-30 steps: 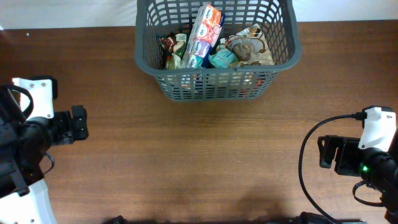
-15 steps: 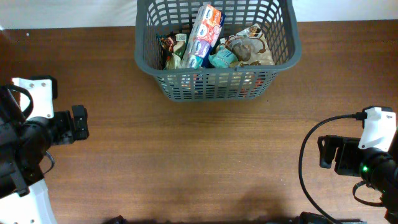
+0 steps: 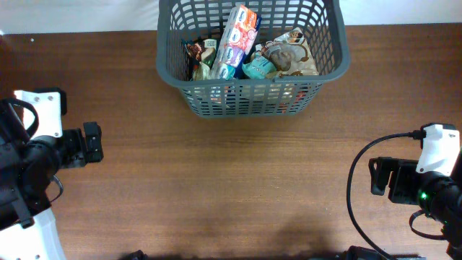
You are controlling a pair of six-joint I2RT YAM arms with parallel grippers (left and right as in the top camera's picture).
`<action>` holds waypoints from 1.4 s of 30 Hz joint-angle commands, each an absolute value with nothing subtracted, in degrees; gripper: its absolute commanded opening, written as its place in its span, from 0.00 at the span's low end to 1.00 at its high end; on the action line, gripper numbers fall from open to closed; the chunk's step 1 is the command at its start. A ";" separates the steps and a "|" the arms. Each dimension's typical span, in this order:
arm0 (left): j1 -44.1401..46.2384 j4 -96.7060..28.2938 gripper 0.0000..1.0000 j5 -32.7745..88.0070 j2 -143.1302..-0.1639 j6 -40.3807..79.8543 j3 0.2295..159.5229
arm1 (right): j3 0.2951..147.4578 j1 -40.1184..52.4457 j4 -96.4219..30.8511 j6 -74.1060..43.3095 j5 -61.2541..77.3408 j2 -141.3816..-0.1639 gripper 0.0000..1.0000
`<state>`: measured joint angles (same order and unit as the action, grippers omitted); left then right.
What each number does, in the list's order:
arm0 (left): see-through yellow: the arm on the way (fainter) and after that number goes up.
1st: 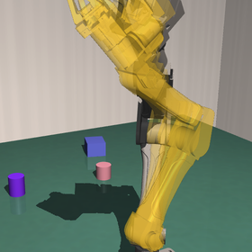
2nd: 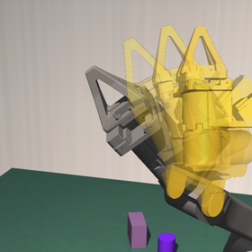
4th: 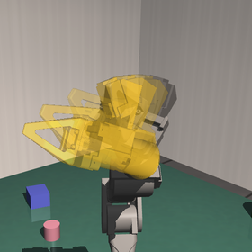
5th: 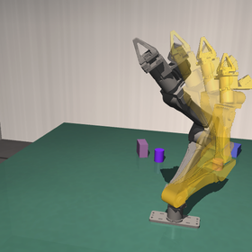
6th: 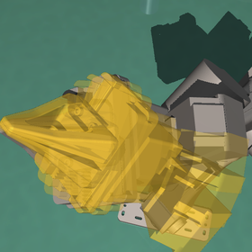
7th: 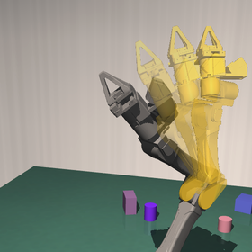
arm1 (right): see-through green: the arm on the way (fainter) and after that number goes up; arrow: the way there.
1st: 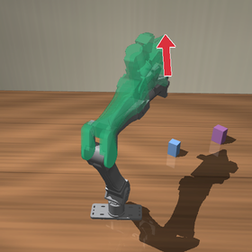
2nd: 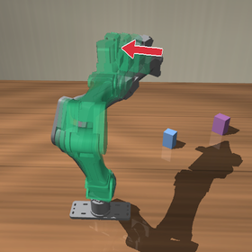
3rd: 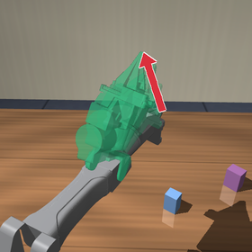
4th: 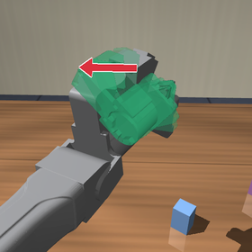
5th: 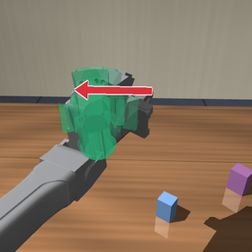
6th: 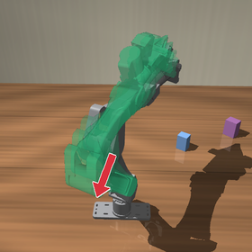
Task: Pack container
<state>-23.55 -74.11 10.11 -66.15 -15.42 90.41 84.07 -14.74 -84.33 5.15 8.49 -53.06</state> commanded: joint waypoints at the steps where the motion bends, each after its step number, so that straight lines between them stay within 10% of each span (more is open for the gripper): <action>1: -23.79 -74.17 0.99 10.74 -65.65 -15.92 89.97 | 83.88 -14.22 -84.16 5.56 8.82 -52.64 0.99; 21: -23.79 -74.17 0.99 10.74 -65.65 -15.92 89.97 | 83.88 -14.22 -83.29 5.58 7.18 -52.64 0.99; 42: -23.79 -74.17 0.99 10.74 -65.65 -15.92 89.97 | 60.73 -3.36 -34.06 10.07 4.49 -33.06 0.99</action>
